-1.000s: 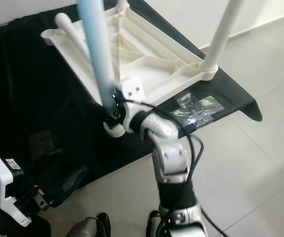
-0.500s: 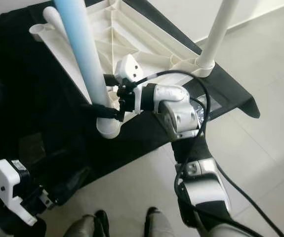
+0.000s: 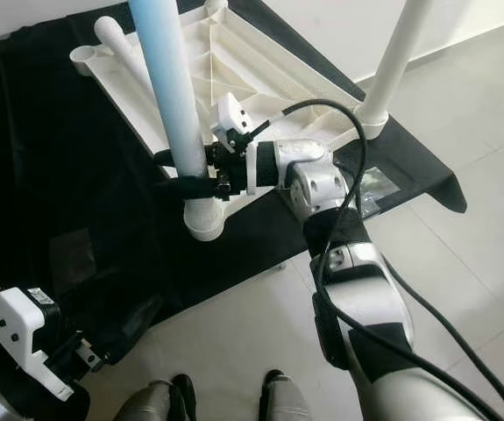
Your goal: Building children table
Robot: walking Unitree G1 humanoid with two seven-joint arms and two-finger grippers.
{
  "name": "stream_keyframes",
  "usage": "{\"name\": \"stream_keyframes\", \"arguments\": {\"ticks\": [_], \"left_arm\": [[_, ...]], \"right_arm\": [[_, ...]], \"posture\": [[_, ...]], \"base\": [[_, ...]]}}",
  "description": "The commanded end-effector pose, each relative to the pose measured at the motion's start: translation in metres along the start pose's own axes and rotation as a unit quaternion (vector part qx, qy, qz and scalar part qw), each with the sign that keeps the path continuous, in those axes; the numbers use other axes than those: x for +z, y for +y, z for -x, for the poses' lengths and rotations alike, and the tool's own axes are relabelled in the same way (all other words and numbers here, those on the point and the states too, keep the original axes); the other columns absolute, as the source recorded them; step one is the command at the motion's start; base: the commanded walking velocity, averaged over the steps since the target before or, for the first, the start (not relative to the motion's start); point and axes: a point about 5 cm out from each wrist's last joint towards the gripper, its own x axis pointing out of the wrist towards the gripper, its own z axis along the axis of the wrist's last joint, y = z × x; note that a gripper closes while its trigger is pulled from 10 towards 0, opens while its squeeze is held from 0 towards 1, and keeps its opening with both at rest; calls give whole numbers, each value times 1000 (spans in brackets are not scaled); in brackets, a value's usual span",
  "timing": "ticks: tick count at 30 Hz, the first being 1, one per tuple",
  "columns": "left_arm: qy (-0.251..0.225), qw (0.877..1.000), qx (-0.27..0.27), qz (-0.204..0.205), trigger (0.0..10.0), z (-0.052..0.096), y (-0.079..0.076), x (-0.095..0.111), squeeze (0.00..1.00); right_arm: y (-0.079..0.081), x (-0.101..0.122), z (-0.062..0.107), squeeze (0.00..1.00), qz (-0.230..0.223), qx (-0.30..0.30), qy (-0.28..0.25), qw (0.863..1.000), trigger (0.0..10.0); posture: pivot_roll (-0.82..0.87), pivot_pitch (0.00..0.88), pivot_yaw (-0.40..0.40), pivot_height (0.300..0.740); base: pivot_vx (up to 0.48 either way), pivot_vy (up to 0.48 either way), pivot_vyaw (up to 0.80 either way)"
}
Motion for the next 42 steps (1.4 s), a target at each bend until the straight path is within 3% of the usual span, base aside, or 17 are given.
{"name": "stream_keyframes", "arguments": {"ticks": [1,9,10,12,14,15,16,24,25,28,29,31,34,37,38,40,42], "left_arm": [[8,1000,7,3,10000,2,-1,-5,0],[9,1000,19,1,10000,0,0,-7,0],[8,1000,20,0,10000,0,1,-8,0],[8,1000,20,0,10000,0,1,-8,0],[8,1000,21,-3,10000,-1,2,-7,0],[7,1000,22,-4,10000,-1,3,-7,0],[6,1000,24,-4,10000,-1,3,-8,0],[5,1000,26,-9,10000,-5,5,-9,0],[5,1000,30,-9,10000,-4,5,-9,0],[3,999,35,-11,10000,-4,7,-9,0],[3,999,34,-14,10000,-5,7,-9,0],[4,999,33,-17,10000,-5,7,-9,0],[4,999,32,-19,10000,-6,7,-9,0],[4,999,33,-19,10000,-6,6,-9,0],[4,999,34,-19,10000,-6,6,-9,0],[4,999,34,-20,10000,-6,5,-9,0],[4,999,35,-20,10000,-6,5,-9,0]], "right_arm": [[2,-6,0,0,-13,14,-7,1000,0],[10,-23,5,0,-16,-166,-41,985,0],[18,-35,-2,0,-18,-252,-16,967,0],[18,-35,-2,0,-18,-252,-16,967,0],[52,-62,-8,0,-33,-495,51,867,0],[71,-67,-9,0,-42,-546,66,834,0],[80,-71,-15,0,-64,-558,66,825,0],[72,-62,-40,0,-62,-524,45,848,0],[72,-61,-42,0,-61,-515,45,854,10000],[72,-53,-47,0,-61,-497,34,865,10000],[69,-44,-46,1000,-57,-471,12,880,10000],[68,-37,-46,1000,-55,-458,1,887,10000],[59,-15,-44,1000,-25,-349,-35,936,10000],[52,-7,-36,1000,7,-267,-24,963,10000],[46,-5,-28,149,55,-217,12,975,10000],[42,-5,-23,149,85,-187,41,978,10000],[34,-2,-12,0,112,-123,78,983,10000]], "posture": [[52,301,29,740],[28,309,25,740],[19,315,22,740],[19,315,22,740],[7,323,35,740],[7,323,35,740],[-12,323,47,740],[6,304,35,740],[12,306,38,740],[29,304,40,740],[33,303,41,740],[39,301,42,740],[44,299,41,740],[50,299,38,740],[50,299,37,740],[50,299,37,740],[56,301,38,740]], "base": [[0,0,0],[0,0,0],[0,0,0],[0,0,0],[0,0,0],[0,0,0],[0,0,0],[0,0,0],[0,0,0],[0,0,0],[0,0,0],[0,0,0],[0,0,0],[0,0,0],[0,0,0],[0,0,0],[0,0,0]]}}
